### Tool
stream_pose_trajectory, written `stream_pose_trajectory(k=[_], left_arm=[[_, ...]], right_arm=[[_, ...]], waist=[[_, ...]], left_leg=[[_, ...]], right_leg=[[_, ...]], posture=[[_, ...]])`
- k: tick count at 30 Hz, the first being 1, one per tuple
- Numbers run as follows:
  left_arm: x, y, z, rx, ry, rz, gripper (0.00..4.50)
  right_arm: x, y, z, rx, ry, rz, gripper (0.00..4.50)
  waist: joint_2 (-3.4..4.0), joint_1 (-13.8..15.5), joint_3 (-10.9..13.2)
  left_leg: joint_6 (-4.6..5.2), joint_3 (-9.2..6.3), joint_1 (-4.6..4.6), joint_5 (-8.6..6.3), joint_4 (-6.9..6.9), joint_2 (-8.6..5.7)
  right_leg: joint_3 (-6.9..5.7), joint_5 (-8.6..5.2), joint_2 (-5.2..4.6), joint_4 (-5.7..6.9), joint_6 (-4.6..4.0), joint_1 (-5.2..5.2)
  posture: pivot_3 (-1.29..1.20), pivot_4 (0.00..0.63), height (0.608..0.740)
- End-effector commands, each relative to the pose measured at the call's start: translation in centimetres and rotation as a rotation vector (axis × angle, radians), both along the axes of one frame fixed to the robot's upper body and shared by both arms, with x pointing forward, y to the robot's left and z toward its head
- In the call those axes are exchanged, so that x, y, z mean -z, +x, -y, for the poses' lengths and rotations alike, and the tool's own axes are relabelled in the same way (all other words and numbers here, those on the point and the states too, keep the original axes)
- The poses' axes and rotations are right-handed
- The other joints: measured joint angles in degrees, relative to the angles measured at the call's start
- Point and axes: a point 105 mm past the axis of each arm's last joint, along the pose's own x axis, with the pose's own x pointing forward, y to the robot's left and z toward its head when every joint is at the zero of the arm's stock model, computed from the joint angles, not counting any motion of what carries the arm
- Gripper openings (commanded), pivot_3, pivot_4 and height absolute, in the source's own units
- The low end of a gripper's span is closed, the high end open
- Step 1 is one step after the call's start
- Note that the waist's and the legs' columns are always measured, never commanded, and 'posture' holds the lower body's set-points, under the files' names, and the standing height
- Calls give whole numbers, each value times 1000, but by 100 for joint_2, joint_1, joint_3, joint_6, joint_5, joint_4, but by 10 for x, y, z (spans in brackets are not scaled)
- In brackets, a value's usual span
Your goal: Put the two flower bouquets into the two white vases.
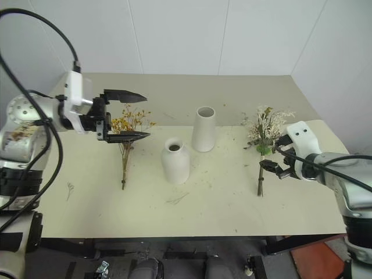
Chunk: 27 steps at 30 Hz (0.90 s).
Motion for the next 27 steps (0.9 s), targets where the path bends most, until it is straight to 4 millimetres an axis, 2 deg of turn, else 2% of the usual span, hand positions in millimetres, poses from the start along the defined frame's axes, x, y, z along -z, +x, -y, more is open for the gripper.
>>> stream_pose_trajectory(k=[1, 14, 20, 27], left_arm=[[-10, 0, 6, 28, 37, 93, 4491], [-1, -6, -3, 7, 36, 106, 4491], [8, -5, -17, -70, 42, 98, 4500], [11, -7, -20, -96, 39, 95, 4500]], right_arm=[[-4, 11, 12, 96, 29, 19, 4500], [15, 51, 4, 185, 155, -79, 4500], [27, 56, 4, 194, 168, -146, 2635], [21, 64, 8, 214, 159, -131, 300]], waist=[[0, 13, 0], [3, -27, 0], [3, -6, 1], [4, 1, 1]], left_leg=[[0, 0, -1, 0, 0, 0], [1, 0, 4, 0, -1, 1], [1, 0, 1, 0, -2, 1], [1, 0, 3, 0, -3, 2]], right_leg=[[-1, 0, 0, -2, 0, 0], [1, 0, -1, 4, 1, 0], [-1, 0, -2, 2, 1, -1], [-2, 0, -1, 3, 1, 0]], posture=[[0, 150, 740], [0, 150, 740], [0, 150, 740], [0, 150, 740]])
